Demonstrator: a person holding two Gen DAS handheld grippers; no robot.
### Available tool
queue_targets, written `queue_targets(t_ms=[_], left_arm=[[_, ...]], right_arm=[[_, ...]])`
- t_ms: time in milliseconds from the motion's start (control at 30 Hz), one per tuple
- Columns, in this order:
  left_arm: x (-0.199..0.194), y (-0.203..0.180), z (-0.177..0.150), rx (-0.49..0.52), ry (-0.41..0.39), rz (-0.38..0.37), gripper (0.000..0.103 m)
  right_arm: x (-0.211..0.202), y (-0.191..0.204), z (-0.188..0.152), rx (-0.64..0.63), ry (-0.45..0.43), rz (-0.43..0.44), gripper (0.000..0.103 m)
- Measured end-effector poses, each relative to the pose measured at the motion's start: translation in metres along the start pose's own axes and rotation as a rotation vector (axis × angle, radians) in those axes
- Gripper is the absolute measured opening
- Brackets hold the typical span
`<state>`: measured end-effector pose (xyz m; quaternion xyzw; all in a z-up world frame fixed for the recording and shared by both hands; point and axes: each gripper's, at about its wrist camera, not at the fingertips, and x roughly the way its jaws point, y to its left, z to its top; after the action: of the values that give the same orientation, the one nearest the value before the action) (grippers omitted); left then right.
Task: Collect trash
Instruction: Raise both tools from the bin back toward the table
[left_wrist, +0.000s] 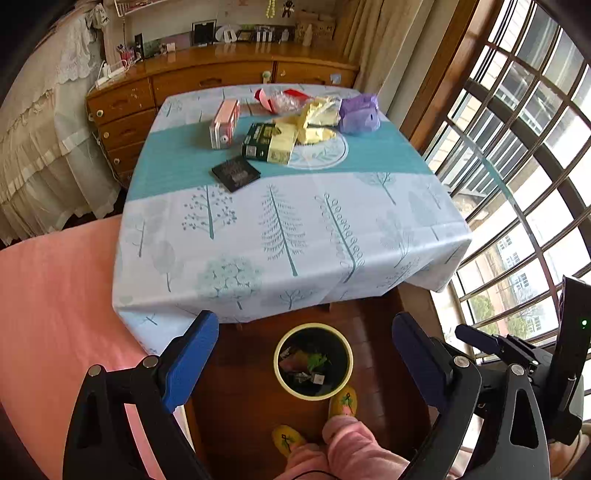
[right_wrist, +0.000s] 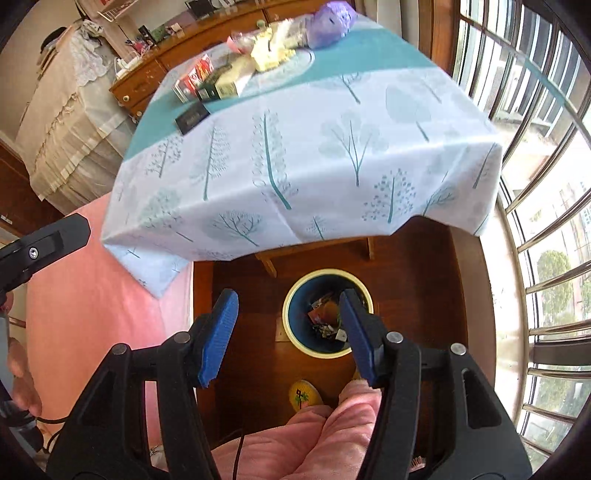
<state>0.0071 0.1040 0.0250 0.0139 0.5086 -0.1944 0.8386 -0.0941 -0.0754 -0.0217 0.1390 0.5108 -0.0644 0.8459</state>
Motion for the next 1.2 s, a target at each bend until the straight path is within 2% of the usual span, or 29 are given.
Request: queue_targets(t_ms=[167,367,733,967,1200], left_arm=[[-0.045,0.008,0.017,0.003,-0.078,-0.020,0.096],[-0.082,0.015,0.038,0.007,-0.141,-0.021,0.096],[-0.114,0.018,0.089,0.025,-0.225,0.036,0.096],[-0.106,0.010,0.127,0.037,-0.251,0.085,0.096],[-0.042,-0.011,0.191,0.030,-0.227,0.150,0.096]], right_arm=[[-0.055,0.019,0.026,-0.047,-0.121,-0.042,0.054],[-0.100,0.033,0.051,-0.066,-0.224,-0.054,0.054],[-0.114,0.049,0.082,-0.100,-0.269,-0.037,0.054],[-0.097,0.049,0.122,-0.117,-0.282,0.002,0.054],[-0.053,0.017,0.197,-0.112,-0.273,0.044,0.054]])
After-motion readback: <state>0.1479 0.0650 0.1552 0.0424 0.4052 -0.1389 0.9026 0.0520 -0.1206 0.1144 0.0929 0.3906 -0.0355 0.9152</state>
